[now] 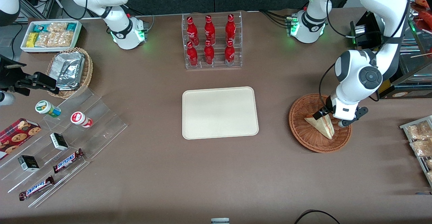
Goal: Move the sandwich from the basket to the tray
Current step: 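Lower the open left gripper around the sandwich and close it, then lift the sandwich and carry it over the white tray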
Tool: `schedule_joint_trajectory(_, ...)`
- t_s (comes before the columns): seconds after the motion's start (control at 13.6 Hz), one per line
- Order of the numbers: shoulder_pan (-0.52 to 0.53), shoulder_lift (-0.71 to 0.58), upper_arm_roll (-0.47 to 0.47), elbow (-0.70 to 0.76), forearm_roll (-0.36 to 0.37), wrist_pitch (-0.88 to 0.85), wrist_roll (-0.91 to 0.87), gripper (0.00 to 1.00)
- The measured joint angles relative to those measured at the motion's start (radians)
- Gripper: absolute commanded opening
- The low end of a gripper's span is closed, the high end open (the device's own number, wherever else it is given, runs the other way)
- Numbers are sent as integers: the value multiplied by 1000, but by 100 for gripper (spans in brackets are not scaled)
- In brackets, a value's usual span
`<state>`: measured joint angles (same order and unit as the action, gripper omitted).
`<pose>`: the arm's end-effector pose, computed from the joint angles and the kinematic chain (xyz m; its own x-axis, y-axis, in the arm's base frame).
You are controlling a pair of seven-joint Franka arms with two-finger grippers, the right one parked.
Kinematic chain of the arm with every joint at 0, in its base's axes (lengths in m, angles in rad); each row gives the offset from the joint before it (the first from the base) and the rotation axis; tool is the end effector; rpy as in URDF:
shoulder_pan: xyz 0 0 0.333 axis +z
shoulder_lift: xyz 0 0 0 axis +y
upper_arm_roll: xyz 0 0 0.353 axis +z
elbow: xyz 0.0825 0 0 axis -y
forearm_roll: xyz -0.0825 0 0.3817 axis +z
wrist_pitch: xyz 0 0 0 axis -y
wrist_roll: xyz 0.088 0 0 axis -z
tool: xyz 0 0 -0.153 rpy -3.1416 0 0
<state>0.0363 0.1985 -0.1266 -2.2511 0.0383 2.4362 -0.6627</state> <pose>0.5415 -0.0481 0.2682 0.8549 0.5188 -0.0093 0.5187 -0.8549 -0.0067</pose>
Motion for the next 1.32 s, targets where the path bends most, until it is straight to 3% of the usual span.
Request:
schedule_joint_trajectory(0.29, 0, 34, 2, 0, 0, 57, 0, 99)
schedule_joint_trajectory(0.37, 0, 43, 2, 0, 0, 64, 0, 90)
schedule_joint_trajectory(0.44, 0, 49, 2, 0, 0, 70, 0, 73)
schedule_joint_trajectory(0.59, 0, 55, 2, 0, 0, 80, -1, 15)
schedule_joint_trajectory(0.66, 0, 55, 2, 1, 0, 81, -2, 0)
schedule_joint_trajectory(1.03, 0, 55, 2, 34, 0, 65, -8, 0)
schedule_joint_trajectory(1.32, -3, 39, -4, 165, 3, -164, -8, 0)
